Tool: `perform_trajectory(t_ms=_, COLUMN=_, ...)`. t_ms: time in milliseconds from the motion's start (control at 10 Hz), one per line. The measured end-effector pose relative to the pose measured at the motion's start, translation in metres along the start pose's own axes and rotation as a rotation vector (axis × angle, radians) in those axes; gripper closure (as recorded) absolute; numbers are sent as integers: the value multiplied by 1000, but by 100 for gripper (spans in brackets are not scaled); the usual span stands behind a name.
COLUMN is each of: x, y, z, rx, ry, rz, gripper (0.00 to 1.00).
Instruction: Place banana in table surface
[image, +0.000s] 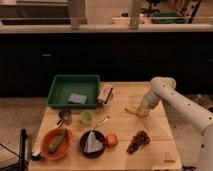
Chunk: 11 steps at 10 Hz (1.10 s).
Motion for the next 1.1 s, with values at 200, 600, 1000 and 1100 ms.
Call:
perform_trajectory(t_ms=200, x=-1, y=0, z=-2, rx=-2, ry=1, rz=-8, gripper=100)
perform_trajectory(t_ms=600, x=-5, y=-4, z=-12, rx=1, ry=-3, rz=-30, gripper=100)
perform_trajectory(t_ms=1000, x=-12, y=-11, z=-27, rx=5, ry=-7, rz=-58, gripper=100)
perform_trajectory(t_ms=1100, x=-14, y=-12, z=-32, rx=7, ry=-9, rz=-65, gripper=100)
